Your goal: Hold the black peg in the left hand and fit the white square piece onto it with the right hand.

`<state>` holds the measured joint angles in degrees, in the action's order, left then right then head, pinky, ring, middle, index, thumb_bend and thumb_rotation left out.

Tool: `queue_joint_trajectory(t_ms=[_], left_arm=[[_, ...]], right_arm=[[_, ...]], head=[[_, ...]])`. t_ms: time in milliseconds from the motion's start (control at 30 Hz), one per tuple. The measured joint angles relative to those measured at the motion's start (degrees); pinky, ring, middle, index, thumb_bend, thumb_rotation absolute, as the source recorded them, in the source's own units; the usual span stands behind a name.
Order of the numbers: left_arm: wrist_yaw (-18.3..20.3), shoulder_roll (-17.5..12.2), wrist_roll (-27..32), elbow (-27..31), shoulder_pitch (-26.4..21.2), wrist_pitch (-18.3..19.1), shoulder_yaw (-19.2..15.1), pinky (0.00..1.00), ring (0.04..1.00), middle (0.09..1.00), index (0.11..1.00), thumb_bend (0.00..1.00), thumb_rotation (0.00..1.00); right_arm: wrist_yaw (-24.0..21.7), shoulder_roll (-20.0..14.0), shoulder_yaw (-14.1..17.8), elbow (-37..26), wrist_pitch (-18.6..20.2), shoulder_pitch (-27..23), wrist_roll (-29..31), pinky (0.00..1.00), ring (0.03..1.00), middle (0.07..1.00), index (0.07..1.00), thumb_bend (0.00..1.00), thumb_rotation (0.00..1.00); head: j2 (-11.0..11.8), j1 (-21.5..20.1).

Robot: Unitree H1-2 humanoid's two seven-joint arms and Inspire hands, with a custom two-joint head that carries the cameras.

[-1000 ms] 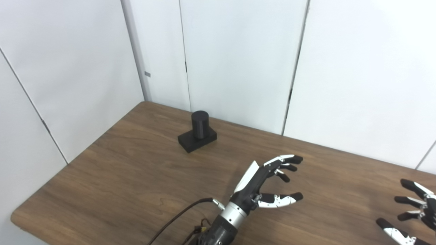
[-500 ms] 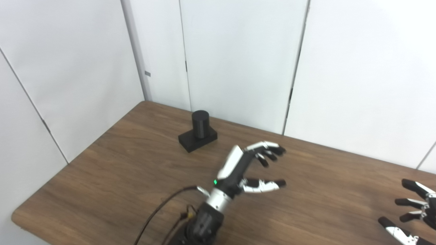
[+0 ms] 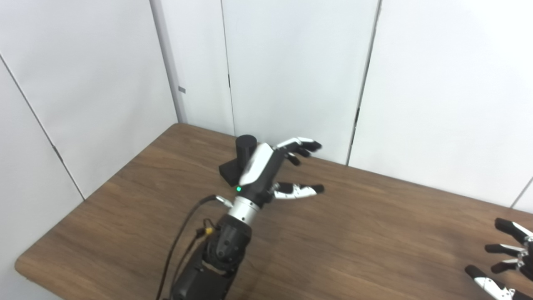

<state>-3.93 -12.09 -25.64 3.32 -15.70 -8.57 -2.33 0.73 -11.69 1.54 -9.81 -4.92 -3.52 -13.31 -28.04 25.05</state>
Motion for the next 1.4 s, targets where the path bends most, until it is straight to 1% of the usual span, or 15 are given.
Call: queue_joint_trajectory(t_ms=[167,267,367,467,567,700,767,867,933,967,1033,1100,1233,1333,1400], left_arm=[[-0.04,-3.33,-1.29,0.39,-1.44,3.55,-2.31,0.60,0.715,0.757,0.738,0.79,0.08],[-0.04,-5.16,-1.75,0.54,-2.10,4.70,-3.19,0.56,0.704,0.751,0.741,0.80,0.10],[-0.24,-5.72,-2.65,0.56,-2.89,6.75,-3.84,0.55,0.693,0.743,0.746,0.78,0.11],[-0.55,-5.83,-3.55,0.63,-3.47,8.21,-3.98,0.52,0.683,0.737,0.750,0.80,0.09],[-1.18,-6.75,-5.09,0.24,-4.08,8.25,-3.94,0.57,0.701,0.745,0.760,0.82,0.11],[-2.81,-9.18,-6.60,-1.61,-5.69,8.21,-4.16,0.61,0.748,0.785,0.775,0.85,0.17],[-3.45,-10.16,-8.12,-1.92,-5.96,8.91,-4.17,0.64,0.778,0.800,0.781,0.87,0.20],[-5.19,-11.76,-13.07,-3.79,-6.65,10.76,-3.48,0.69,0.840,0.828,0.794,0.91,0.25],[-5.37,-13.10,-16.01,-4.88,-6.86,12.69,-2.82,0.75,0.898,0.866,0.817,0.92,0.29],[-5.36,-13.52,-16.95,-5.00,-6.86,13.65,-2.65,0.77,0.923,0.881,0.824,0.94,0.29],[-5.34,-13.84,-18.69,-5.00,-6.99,15.70,-2.34,0.81,0.949,0.901,0.834,0.95,0.31],[-5.29,-14.00,-19.84,-5.08,-7.12,17.41,-1.66,0.86,0.966,0.923,0.847,0.99,0.34],[-5.18,-14.66,-22.16,-6.12,-7.64,19.89,-0.40,0.88,0.987,0.946,0.852,1.00,0.40],[-4.03,-15.40,-24.09,-7.13,-8.12,22.87,0.51,0.89,0.999,0.972,0.858,1.00,0.51],[-3.05,-15.66,-25.92,-7.41,-8.42,25.70,1.32,0.88,0.999,0.981,0.861,1.00,0.60]], right_arm=[[-0.10,0.01,0.04,-0.39,0.32,0.00,-0.01,0.42,0.626,0.812,0.785,0.47,0.00],[-0.27,0.00,0.03,-0.44,0.34,0.00,0.10,0.43,0.628,0.813,0.788,0.47,0.00],[-0.33,0.00,0.03,-0.44,0.35,0.00,0.10,0.43,0.630,0.814,0.791,0.47,0.00],[-0.37,0.01,0.02,-0.44,0.37,0.00,0.09,0.43,0.633,0.810,0.787,0.48,0.00],[-0.37,0.01,0.03,-0.52,0.80,0.00,0.02,0.43,0.634,0.807,0.789,0.47,0.00],[-0.43,0.02,0.01,-1.29,1.22,0.07,0.05,0.42,0.629,0.804,0.783,0.48,0.00],[-0.44,-0.02,0.04,-1.53,1.21,0.07,0.05,0.42,0.634,0.805,0.778,0.48,0.00],[-0.44,-0.03,0.06,-1.61,1.22,0.06,0.04,0.43,0.639,0.809,0.771,0.46,0.00],[-0.50,-0.03,0.17,-2.06,1.87,0.06,0.10,0.43,0.644,0.816,0.781,0.46,0.00],[-0.53,-0.03,0.35,-2.30,2.26,0.07,0.23,0.43,0.644,0.819,0.785,0.46,0.00],[-0.55,-0.04,0.77,-2.36,2.55,0.07,0.46,0.43,0.644,0.822,0.784,0.46,0.00],[-0.63,-0.01,0.79,-2.37,2.57,0.06,0.50,0.43,0.640,0.818,0.784,0.47,0.00],[-0.83,-0.01,0.81,-2.47,2.63,0.07,0.47,0.43,0.637,0.814,0.781,0.47,0.00],[-0.91,-0.01,0.81,-2.64,2.80,0.07,0.48,0.43,0.638,0.818,0.780,0.47,0.00],[-0.92,-0.01,0.85,-2.95,3.28,0.07,0.48,0.43,0.638,0.816,0.782,0.47,0.00]], head=[[0.00,0.18],[0.00,0.35],[0.00,0.44],[-0.18,0.53],[-0.44,0.62],[-0.61,0.70],[-0.62,0.79],[-0.62,0.79],[-0.79,0.79],[-0.79,0.70],[-0.88,0.70],[-0.97,0.70],[-0.97,0.70],[-1.23,0.62],[-1.23,0.62]])
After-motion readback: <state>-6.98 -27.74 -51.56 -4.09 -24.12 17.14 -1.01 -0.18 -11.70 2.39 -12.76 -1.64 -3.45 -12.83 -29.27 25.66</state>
